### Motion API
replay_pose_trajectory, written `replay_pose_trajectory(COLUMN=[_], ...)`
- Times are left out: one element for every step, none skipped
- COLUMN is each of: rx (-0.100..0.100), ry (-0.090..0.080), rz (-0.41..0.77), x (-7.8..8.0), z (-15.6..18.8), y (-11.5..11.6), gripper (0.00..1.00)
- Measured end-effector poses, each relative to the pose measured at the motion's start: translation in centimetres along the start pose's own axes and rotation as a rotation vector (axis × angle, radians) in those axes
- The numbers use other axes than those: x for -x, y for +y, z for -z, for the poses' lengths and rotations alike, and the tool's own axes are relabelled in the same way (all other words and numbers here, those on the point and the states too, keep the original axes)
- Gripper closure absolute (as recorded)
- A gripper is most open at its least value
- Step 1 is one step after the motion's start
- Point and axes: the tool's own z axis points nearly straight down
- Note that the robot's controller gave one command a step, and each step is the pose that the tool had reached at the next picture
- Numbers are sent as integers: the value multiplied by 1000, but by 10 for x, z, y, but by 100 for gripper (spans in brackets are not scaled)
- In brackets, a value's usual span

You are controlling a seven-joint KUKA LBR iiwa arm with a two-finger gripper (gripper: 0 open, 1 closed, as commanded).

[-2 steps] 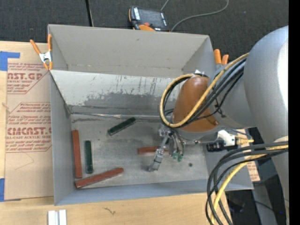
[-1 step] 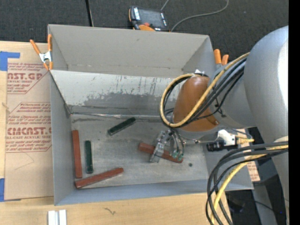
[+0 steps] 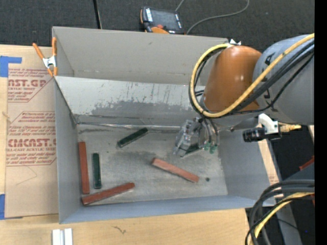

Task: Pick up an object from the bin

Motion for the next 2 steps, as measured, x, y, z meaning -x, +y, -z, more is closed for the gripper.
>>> replay_pose_trajectory(rx=[-3,-6], ry=[7,15], rz=[-1,88], x=[-1,-10], z=[-4,-138], y=[-1,-11], gripper=[0,0])
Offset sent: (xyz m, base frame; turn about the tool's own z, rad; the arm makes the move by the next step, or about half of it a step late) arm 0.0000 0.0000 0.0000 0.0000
